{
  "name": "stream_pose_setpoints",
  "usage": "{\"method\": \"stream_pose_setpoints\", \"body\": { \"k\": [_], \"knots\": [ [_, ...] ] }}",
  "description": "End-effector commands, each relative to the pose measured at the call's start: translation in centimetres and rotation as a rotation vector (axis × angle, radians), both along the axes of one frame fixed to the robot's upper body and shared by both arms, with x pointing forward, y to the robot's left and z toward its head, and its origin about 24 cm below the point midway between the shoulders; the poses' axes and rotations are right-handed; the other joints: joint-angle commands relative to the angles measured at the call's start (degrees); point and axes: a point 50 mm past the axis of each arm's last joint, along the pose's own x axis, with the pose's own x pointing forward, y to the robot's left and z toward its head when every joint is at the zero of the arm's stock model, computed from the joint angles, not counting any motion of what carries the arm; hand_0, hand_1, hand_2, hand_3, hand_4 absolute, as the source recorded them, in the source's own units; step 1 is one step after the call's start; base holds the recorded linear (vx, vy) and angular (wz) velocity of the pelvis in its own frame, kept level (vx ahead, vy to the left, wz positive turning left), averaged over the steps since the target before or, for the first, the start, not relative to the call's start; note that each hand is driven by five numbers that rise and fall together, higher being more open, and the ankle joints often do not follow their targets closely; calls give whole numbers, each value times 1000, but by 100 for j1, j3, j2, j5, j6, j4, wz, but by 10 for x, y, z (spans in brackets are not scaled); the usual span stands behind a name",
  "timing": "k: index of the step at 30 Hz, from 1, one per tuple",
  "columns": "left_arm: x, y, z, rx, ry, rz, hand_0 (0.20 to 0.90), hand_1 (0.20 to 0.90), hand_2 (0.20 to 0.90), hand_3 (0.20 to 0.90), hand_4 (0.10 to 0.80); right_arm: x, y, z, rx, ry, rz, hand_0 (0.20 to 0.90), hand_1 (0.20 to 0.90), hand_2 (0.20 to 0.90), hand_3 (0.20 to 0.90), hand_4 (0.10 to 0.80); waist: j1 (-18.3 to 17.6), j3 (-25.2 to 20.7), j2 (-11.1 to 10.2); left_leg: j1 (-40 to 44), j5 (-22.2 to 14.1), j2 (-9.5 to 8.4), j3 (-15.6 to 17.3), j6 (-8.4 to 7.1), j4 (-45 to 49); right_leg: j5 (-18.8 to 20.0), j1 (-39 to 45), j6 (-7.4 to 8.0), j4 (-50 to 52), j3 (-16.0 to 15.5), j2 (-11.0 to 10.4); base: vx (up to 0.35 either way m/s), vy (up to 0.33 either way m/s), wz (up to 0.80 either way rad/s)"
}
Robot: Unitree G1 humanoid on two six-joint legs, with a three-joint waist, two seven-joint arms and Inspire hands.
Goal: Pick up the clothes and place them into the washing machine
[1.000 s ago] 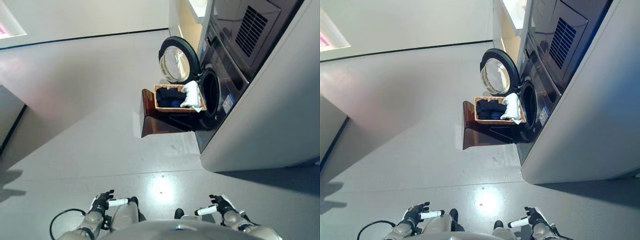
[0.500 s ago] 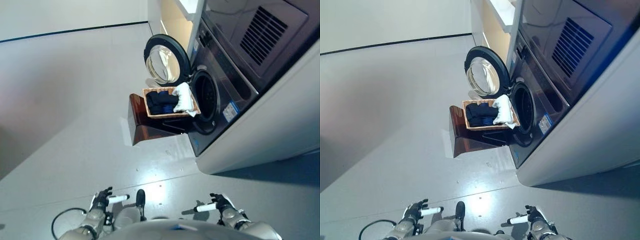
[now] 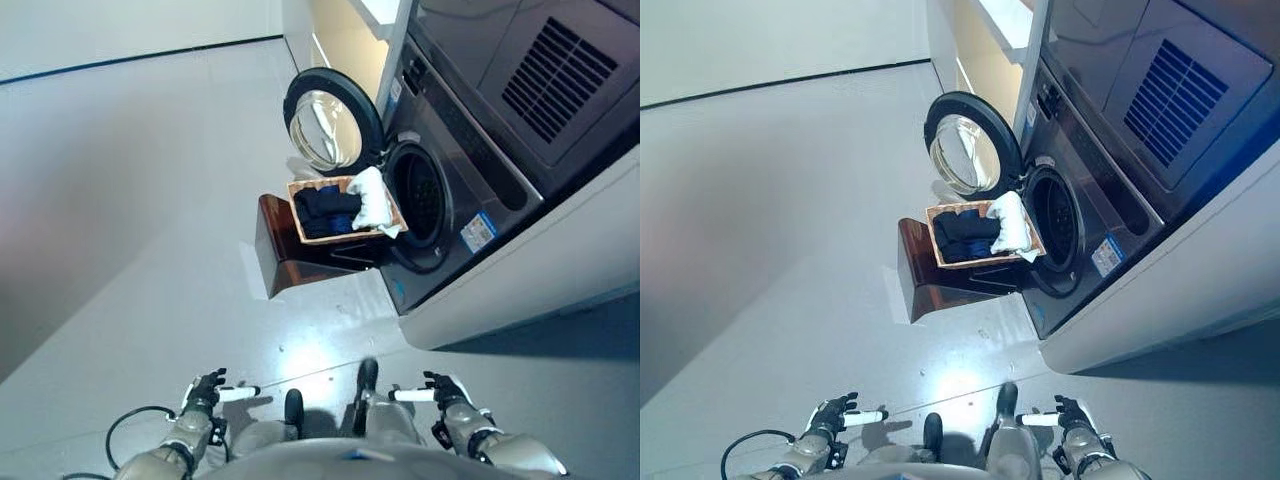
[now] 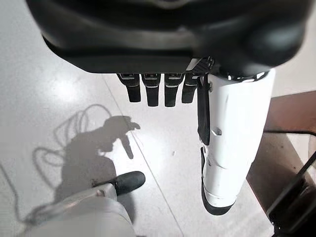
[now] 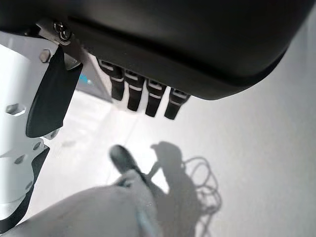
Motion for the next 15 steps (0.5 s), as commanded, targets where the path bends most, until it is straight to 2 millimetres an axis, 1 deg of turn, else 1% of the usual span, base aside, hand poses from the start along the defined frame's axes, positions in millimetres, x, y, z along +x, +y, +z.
{"method": "stream_pose_setpoints", "body": {
  "k": [1,2,3,4,5,6,7,8,9,10,11,12,13,14,15],
  "knots": [
    [25,-5,8,2,-93,-31,900,900,900,900,800,21,-36,20,-99,-95,-79,900,900,900,900,800,49,-183,-69,110,-533,157,-106,-707,429,317,586,-127,-153,254,442,253,-161,57],
    [24,-5,8,2,-93,-31,900,900,900,900,800,21,-36,20,-99,-94,-79,900,900,900,900,800,46,-186,-66,105,-542,159,-110,-708,440,317,590,-128,-157,249,444,152,-112,67],
    [24,-6,8,-5,-94,-19,900,900,900,900,800,19,-35,19,-97,-92,-79,900,900,900,900,800,51,-232,-84,64,-626,173,-103,-742,605,289,666,-150,-188,210,467,244,-178,54],
    [22,-9,7,-19,-86,-19,900,900,900,900,800,18,-35,18,-94,-86,-69,900,900,900,900,800,45,-319,-128,-53,-697,231,-29,-887,1426,149,924,-261,-272,194,580,243,-178,41],
    [22,-9,6,-20,-86,-19,900,900,900,900,800,18,-35,18,-94,-86,-69,900,900,900,900,800,42,-315,-116,-75,-733,243,-33,-891,1483,149,931,-265,-275,187,593,282,-251,29],
    [19,-11,6,-27,-84,-22,900,900,900,900,800,14,-36,17,-91,-78,-66,900,900,900,900,800,144,-195,-171,-577,-388,264,-33,-1069,2960,12,1281,-450,-320,238,658,102,-123,28],
    [19,-11,6,-27,-84,-23,900,900,900,900,800,14,-36,17,-91,-78,-66,900,900,900,900,800,133,-198,-159,-612,-410,272,-47,-1072,3013,13,1276,-452,-321,223,668,146,-209,33],
    [18,-10,5,-35,-87,1,900,900,900,900,800,18,-36,19,-92,-86,-50,900,900,900,900,800,266,-68,-225,-983,-214,236,-113,-1058,3781,-70,1513,-560,-396,218,683,36,-85,14],
    [18,-10,5,-35,-87,1,900,900,900,900,800,18,-36,19,-92,-86,-50,900,900,900,900,800,262,-66,-215,-997,-227,244,-119,-1059,3810,-68,1514,-562,-399,213,693,111,-129,-3],
    [14,-8,4,-33,-80,20,900,900,900,900,800,20,-38,21,-99,-94,-54,900,900,900,900,800,327,-68,-251,-1308,-70,396,-48,-1006,3766,-155,1669,-597,-446,194,694,69,-42,-25],
    [14,-8,4,-33,-80,20,900,900,900,900,800,20,-38,21,-99,-93,-54,900,900,900,900,800,334,-61,-243,-1303,-84,406,-44,-1007,3780,-155,1680,-598,-449,199,704,164,-43,-17],
    [13,-4,5,-16,-77,30,900,900,900,900,800,27,-39,24,-104,-114,-56,900,900,900,900,800,388,-80,-290,-1463,-117,660,-21,-965,3106,-212,1750,-556,-470,221,669,97,0,-6],
    [13,-4,5,-16,-77,30,900,900,900,900,800,27,-39,24,-104,-114,-56,900,900,900,900,800,401,-63,-292,-1433,-121,663,-8,-966,3094,-213,1772,-556,-475,234,668,145,10,-5],
    [12,-1,5,-5,-73,35,900,900,900,900,800,30,-40,25,-108,-126,-54,900,900,900,900,800,416,-72,-307,-1400,-102,820,-12,-990,2640,-245,1794,-525,-487,276,661,107,36,-12],
    [11,2,5,9,-70,40,900,900,900,900,800,32,-40,27,-110,-134,-54,900,900,900,900,800,442,-81,-277,-1308,66,978,-50,-1051,1969,-284,1824,-494,-497,312,701,171,78,-19]
  ]
}}
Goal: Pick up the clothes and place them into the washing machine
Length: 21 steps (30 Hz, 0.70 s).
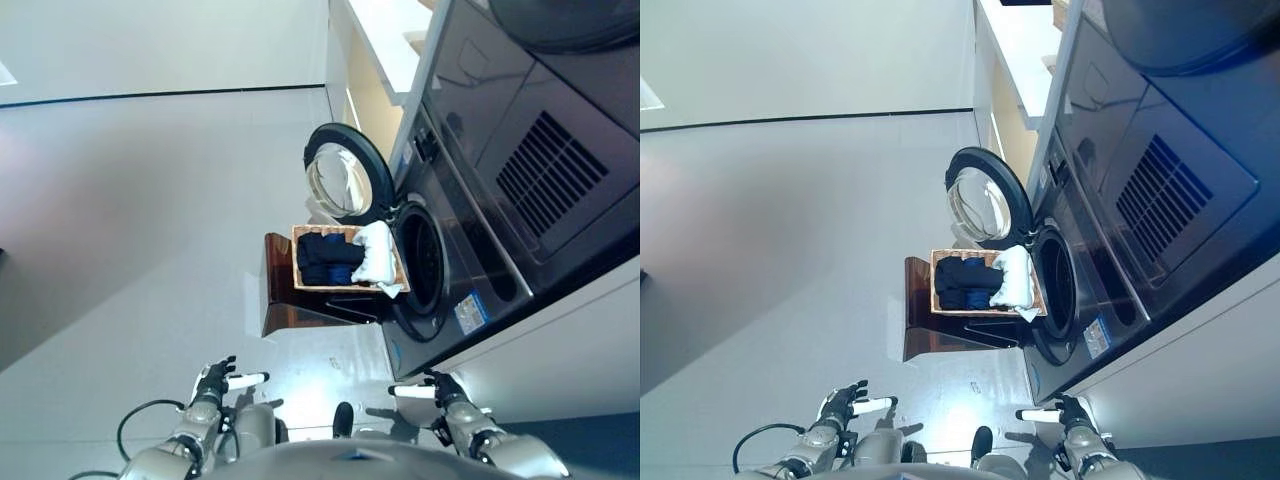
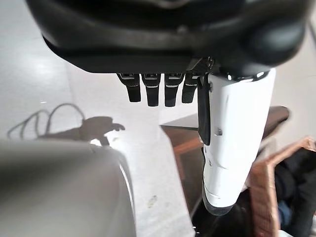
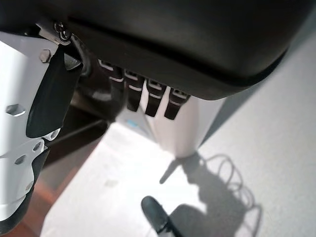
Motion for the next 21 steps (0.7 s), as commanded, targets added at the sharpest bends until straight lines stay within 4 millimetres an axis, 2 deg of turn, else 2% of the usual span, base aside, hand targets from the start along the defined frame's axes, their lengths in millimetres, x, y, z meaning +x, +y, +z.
{"method": "stream_pose_setpoints", "body": {
  "k": [1,2,4,6,10,13,14,15,17,18,19,20,21],
  "knots": [
    [-6,17,2,87,8,-7,900,900,900,900,800,29,-47,28,-165,-129,-74,900,900,900,900,800,92,128,-37,375,709,332,23,160,-1580,-399,324,783,67,233,-12,198,126,-15],
    [-7,19,1,98,16,-3,900,900,900,900,800,33,-47,30,-163,-147,-79,900,900,900,900,800,109,91,31,279,1006,531,-44,80,-2046,-459,362,818,32,278,20,199,143,-13],
    [-7,19,1,103,19,-6,900,900,900,900,800,35,-49,32,-167,-160,-85,900,900,900,900,800,133,56,123,368,1293,704,38,-72,-2659,-590,498,855,0,353,8,177,148,-13],
    [-6,18,1,104,16,-17,900,900,900,900,800,36,-49,32,-160,-169,-102,900,900,900,900,800,155,-36,239,391,1351,717,315,-156,-2864,-715,639,926,7,395,-36,216,233,-17],
    [-2,18,3,111,2,-32,900,900,900,900,800,45,-44,35,-147,-198,-109,900,900,900,900,800,201,-116,260,532,1273,620,290,-117,-2868,-719,687,1008,-3,461,-195,135,170,-59],
    [5,19,6,125,-13,-58,900,900,900,900,800,49,-42,36,-126,-217,-149,900,900,900,900,800,253,-178,202,579,1076,458,453,17,-2650,-707,782,1180,67,483,-538,185,228,-11],
    [12,24,10,144,-37,-72,900,900,900,900,800,57,-36,38,-109,-249,-146,900,900,900,900,800,306,-173,183,499,865,332,568,204,-2393,-793,558,1252,721,528,-742,194,321,7],
    [15,26,12,154,-44,-76,900,900,900,900,800,61,-33,39,-100,-259,-137,900,900,900,900,800,344,-144,202,515,765,281,613,311,-2341,-777,288,1276,1285,538,-769,154,351,-11],
    [22,31,16,164,-73,-61,900,900,900,900,800,77,-29,48,-96,-309,-113,900,900,900,900,800,333,79,305,520,654,208,697,462,-2173,-391,-499,1348,2303,466,-827,-58,253,-49],
    [28,33,20,166,-104,-43,900,900,900,900,800,90,-25,55,-95,-350,-93,900,900,900,900,800,311,254,375,484,672,224,705,479,-2110,-340,-859,1353,2574,322,-814,-163,224,-61],
    [32,34,22,165,-122,-23,900,900,900,900,800,98,-24,61,-101,-373,-74,900,900,900,900,800,346,331,399,458,641,203,737,483,-2079,-308,-1080,1306,2559,12,-902,-85,172,-50],
    [32,36,23,167,-128,-17,900,900,900,900,800,104,-23,65,-111,-388,-57,900,900,900,900,800,339,326,366,454,621,147,764,459,-2100,-386,-1134,1230,2191,-260,-898,108,22,-49],
    [30,37,22,180,-114,-30,900,900,900,900,800,103,-19,62,-126,-363,-26,900,900,900,900,800,377,288,254,535,574,61,802,385,-2118,-348,-794,1156,1316,-567,-863,141,-50,-44]
  ]
}}
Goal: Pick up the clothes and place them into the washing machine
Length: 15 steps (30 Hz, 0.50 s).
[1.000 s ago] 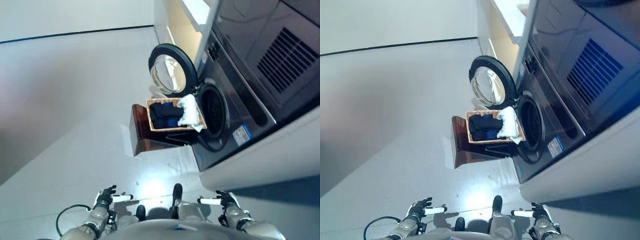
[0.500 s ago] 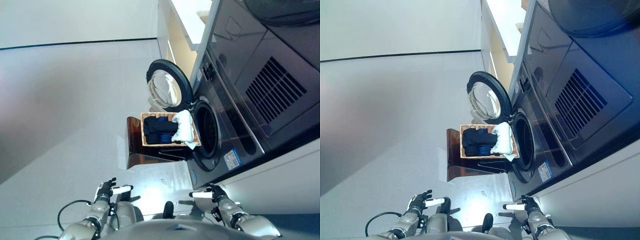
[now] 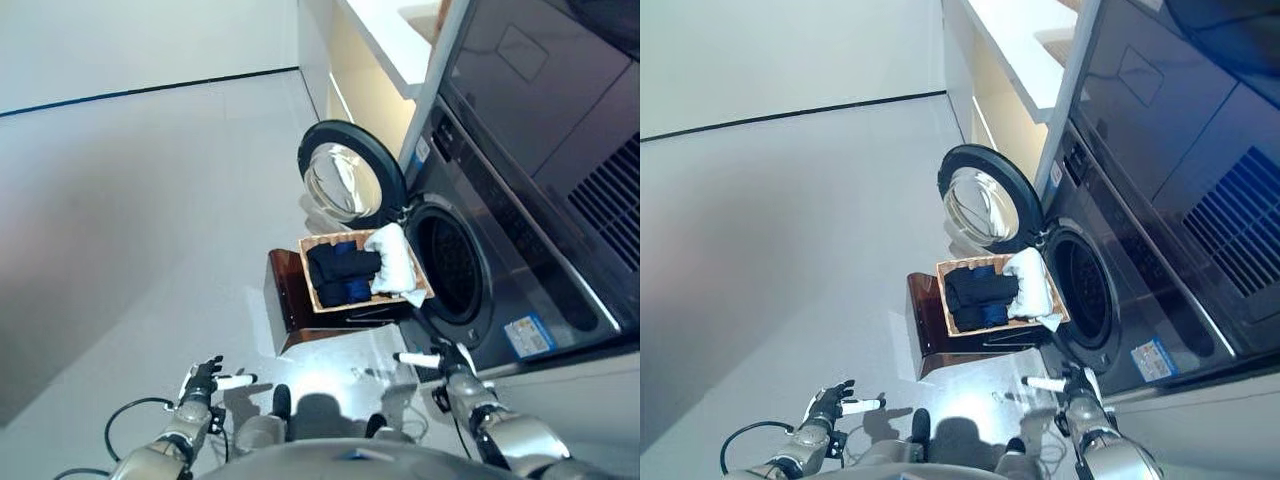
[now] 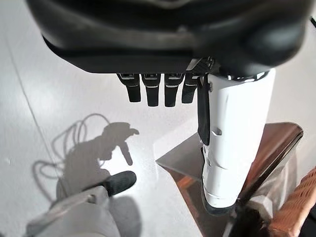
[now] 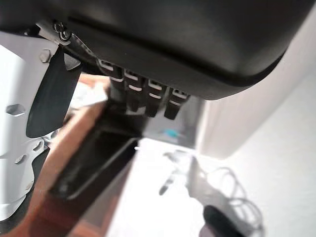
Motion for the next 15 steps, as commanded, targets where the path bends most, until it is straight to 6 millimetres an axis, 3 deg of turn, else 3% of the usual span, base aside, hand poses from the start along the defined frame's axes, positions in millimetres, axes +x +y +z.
{"method": "stream_pose_setpoints", "body": {
  "k": [1,2,3,7,12,15],
  "knots": [
    [21,14,14,67,-103,0,900,900,900,900,800,33,-11,27,-90,-132,10,900,900,900,900,800,106,104,-175,-386,-38,138,-367,-494,409,275,518,30,-1145,-552,33,160,-76,-34],
    [20,14,13,59,-97,7,900,900,900,900,800,33,-14,28,-108,-143,11,900,900,900,900,800,59,86,-162,-401,-89,121,-431,-465,444,284,540,76,-1108,-236,19,101,-27,-3],
    [18,16,13,60,-102,27,900,900,900,900,800,35,-13,29,-121,-150,19,900,900,900,900,800,63,70,-204,-397,-102,108,-459,-468,443,247,626,27,-1260,-30,144,131,-40,22],
    [16,-6,8,-24,-126,59,900,900,900,900,800,53,-22,48,-180,-207,35,900,900,900,900,800,93,15,-206,-553,40,109,-487,-567,206,430,700,56,-1829,-458,95,64,-48,18],
    [19,-19,6,-52,-127,23,900,900,900,900,800,66,-21,59,-228,-237,81,900,900,900,900,800,66,29,-165,-668,190,67,-562,-590,-58,462,640,83,-1997,-499,98,28,-5,16],
    [31,-28,12,-64,-175,-20,900,900,900,900,800,83,-25,78,-273,-295,86,900,900,900,900,800,63,137,-112,-813,290,20,-610,-602,-235,496,484,108,-2035,-473,57,10,6,4]
  ]
}}
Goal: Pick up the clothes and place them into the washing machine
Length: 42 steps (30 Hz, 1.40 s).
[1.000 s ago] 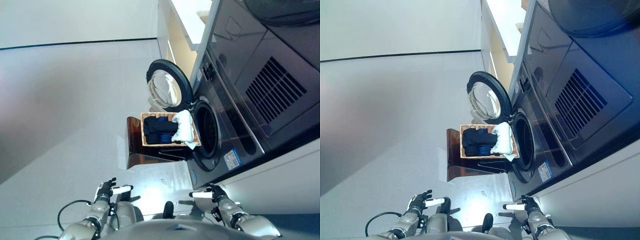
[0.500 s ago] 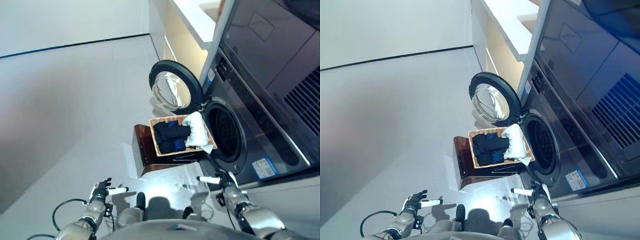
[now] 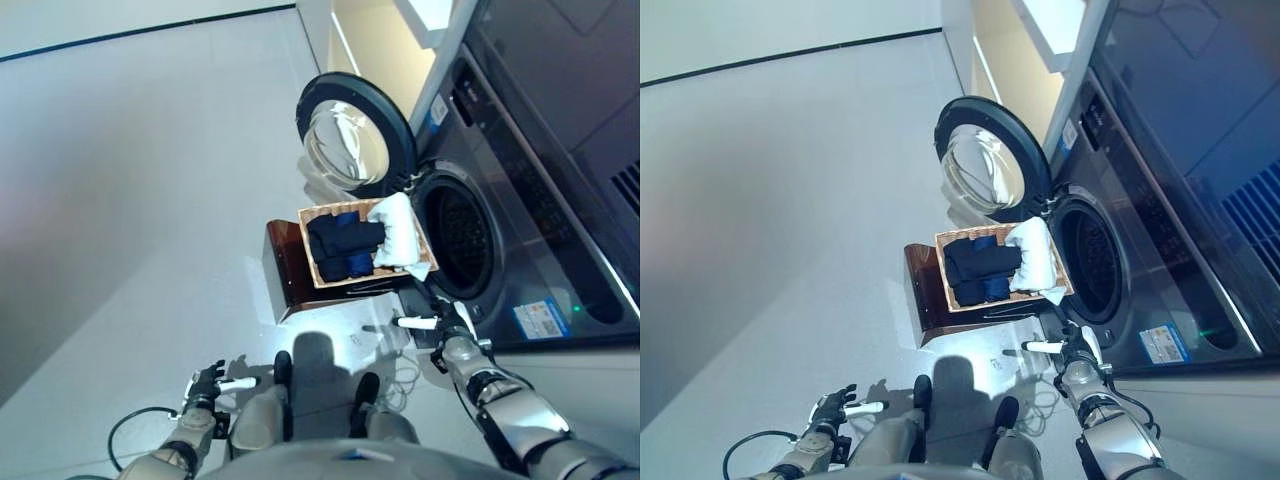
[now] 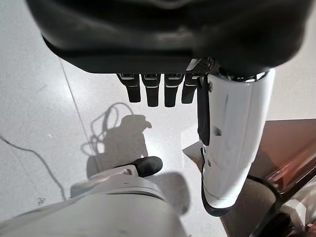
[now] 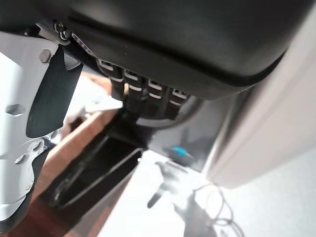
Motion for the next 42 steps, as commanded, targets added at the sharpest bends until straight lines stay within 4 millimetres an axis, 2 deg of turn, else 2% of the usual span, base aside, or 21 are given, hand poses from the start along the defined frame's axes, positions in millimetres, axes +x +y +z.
{"method": "stream_pose_setpoints", "body": {
  "k": [1,3,5,6,12,13,17,28,29,36,37,42],
  "knots": [
    [49,-11,21,4,-191,-66,900,900,900,900,800,55,-17,58,-142,-221,28,900,900,900,900,800,54,136,-119,-201,100,61,-259,-539,-153,232,207,381,-413,132,-245,5,15,5],
    [52,-13,24,3,-208,-80,900,900,900,900,800,60,-20,65,-164,-238,28,900,900,900,900,800,56,170,-104,-255,104,44,-268,-542,-160,249,167,388,-424,123,-264,18,18,7],
    [55,-14,26,-8,-233,-88,900,900,900,900,800,71,-32,84,-218,-277,9,900,900,900,900,800,105,296,-36,-385,101,5,-284,-531,-111,271,80,394,-413,133,-307,22,34,5],
    [55,-14,26,-8,-234,-87,900,900,900,900,800,71,-32,84,-218,-278,10,900,900,900,900,800,105,296,-34,-391,99,5,-284,-531,-106,270,75,394,-411,133,-307,8,33,1],
    [51,-13,29,-37,-273,-76,900,900,900,900,800,93,-68,142,-357,-369,-96,900,900,900,900,800,285,542,127,-742,-53,-71,-272,-495,263,273,-152,406,-280,210,-405,15,48,5],
    [51,-13,29,-37,-273,-76,900,900,900,900,800,93,-68,142,-357,-369,-96,900,900,900,900,800,286,541,127,-744,-54,-71,-271,-495,265,273,-154,406,-280,211,-405,16,51,-6],
    [53,-14,30,-42,-282,-63,900,900,900,900,800,98,-79,164,-406,-414,-135,900,900,900,900,800,312,597,158,-904,-149,-103,-242,-470,466,264,-248,403,-222,270,-427,21,38,-5],
    [71,-21,45,-91,-398,-51,900,900,900,900,800,91,-103,180,-459,-419,-219,900,900,900,900,800,486,704,310,-1327,-144,-216,-357,-447,558,279,-498,428,-212,187,-480,12,12,1],
    [76,-23,51,-101,-440,-68,900,900,900,900,800,91,-108,191,-466,-447,-246,900,900,900,900,800,523,751,344,-1458,-125,-242,-382,-447,580,286,-601,434,-178,163,-496,2,22,9],
    [86,-26,66,-130,-530,-81,900,900,900,900,800,95,-119,223,-503,-535,-306,900,900,900,900,800,646,863,398,-1995,-172,-378,-432,-413,775,240,-960,443,-27,113,-560,22,40,7],
    [87,-27,67,-132,-536,-80,900,900,900,900,800,96,-120,228,-508,-546,-312,900,900,900,900,800,664,842,391,-1985,-361,-383,-476,-446,811,96,-971,479,41,151,-547,96,35,13],
    [89,-28,69,-140,-552,-65,900,900,900,900,800,97,-126,247,-534,-599,-341,900,900,900,900,800,720,859,419,-2300,-433,-490,-512,-421,1053,48,-1150,477,186,168,-583,46,53,12]
  ]
}}
